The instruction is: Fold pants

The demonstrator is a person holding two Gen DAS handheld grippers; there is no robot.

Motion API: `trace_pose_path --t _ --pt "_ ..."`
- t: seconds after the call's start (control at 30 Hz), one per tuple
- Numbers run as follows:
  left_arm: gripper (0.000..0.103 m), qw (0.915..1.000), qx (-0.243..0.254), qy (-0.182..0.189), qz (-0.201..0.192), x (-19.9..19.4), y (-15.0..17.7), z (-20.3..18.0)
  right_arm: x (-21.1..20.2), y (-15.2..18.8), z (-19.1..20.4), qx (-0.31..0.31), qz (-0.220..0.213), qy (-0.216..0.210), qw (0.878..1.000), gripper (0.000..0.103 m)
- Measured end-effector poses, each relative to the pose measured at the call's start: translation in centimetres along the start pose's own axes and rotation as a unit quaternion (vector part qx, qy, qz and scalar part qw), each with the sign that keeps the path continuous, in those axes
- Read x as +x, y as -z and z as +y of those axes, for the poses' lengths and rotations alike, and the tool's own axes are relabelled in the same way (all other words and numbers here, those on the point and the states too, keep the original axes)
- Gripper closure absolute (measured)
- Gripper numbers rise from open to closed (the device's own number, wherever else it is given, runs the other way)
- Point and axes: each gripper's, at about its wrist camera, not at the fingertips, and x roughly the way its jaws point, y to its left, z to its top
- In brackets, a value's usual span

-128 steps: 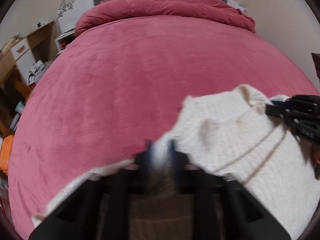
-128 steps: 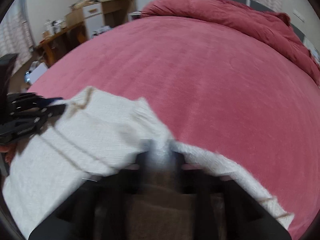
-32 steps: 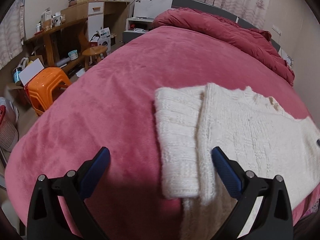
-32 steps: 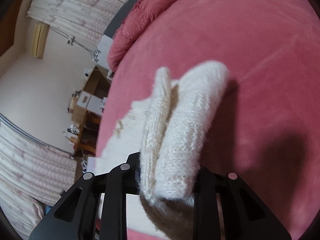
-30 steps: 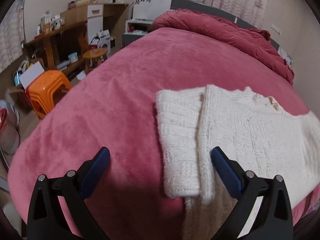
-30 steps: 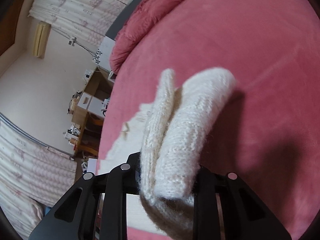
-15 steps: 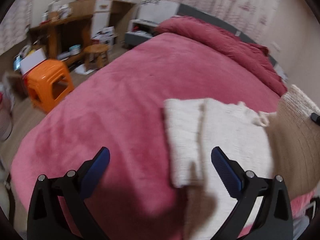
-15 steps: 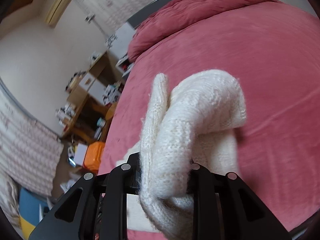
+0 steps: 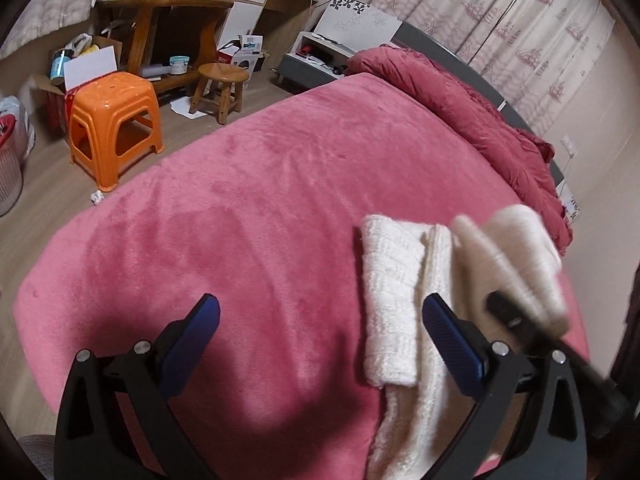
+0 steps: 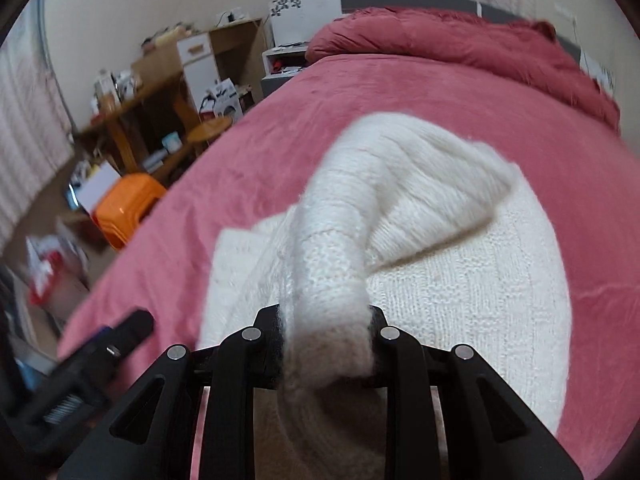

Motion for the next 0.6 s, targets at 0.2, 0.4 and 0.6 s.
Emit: trace_pose_path --t 0.2,0.4,0.6 --pt "0.002 0.9997 -0.008 0.022 -0.012 -0.1 -0.1 -0.3 -0.9 1.3 0.2 -0.019 -0.023 -0.055 0.998 0.035" --pt "0.002 0.9986 -0.029 0.044 0.001 0.3 0.1 0.3 -6.7 4.3 -3.7 0.007 -0.068 -0.130 0.989 0.035" --pt "0.004 0.9928 0.001 0.120 0.004 -0.3 0.7 -1.6 -11.2 6.8 -9.9 0.051 -0.145 -0.102 0.983 0.045"
